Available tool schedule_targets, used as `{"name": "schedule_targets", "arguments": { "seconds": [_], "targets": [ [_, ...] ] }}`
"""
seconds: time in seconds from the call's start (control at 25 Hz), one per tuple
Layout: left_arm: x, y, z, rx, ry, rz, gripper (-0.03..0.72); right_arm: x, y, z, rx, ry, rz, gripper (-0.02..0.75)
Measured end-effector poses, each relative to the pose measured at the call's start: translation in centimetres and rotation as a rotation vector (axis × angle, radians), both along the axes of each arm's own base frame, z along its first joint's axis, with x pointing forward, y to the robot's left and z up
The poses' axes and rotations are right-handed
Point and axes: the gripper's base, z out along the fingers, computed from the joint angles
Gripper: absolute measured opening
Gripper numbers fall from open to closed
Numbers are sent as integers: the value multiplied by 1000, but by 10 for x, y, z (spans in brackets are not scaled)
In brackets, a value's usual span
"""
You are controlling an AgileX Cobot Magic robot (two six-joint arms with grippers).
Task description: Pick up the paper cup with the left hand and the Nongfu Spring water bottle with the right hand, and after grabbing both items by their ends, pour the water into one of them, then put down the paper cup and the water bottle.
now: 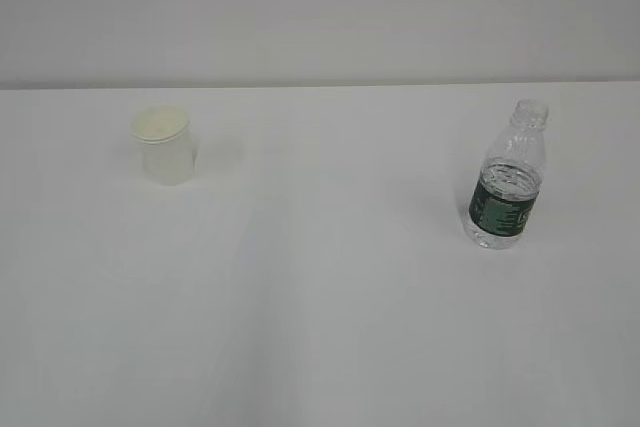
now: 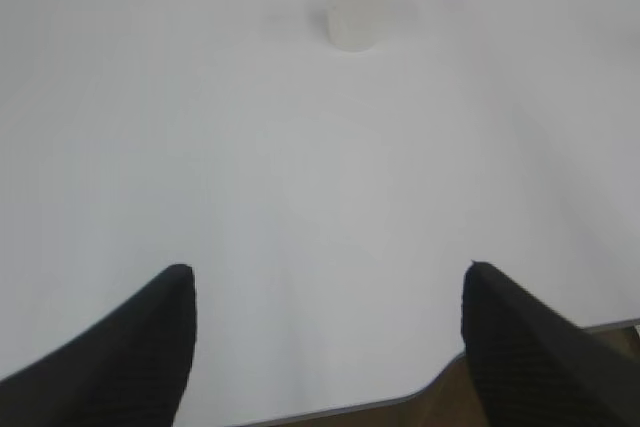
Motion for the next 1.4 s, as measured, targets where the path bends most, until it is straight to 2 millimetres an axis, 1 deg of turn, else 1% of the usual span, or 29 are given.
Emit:
{"name": "schedule_targets", "arguments": {
  "seconds": [1.4],
  "targets": [
    [0,0,0,0,0,0,576,0,0,0,0,0,0,535]
  ]
}}
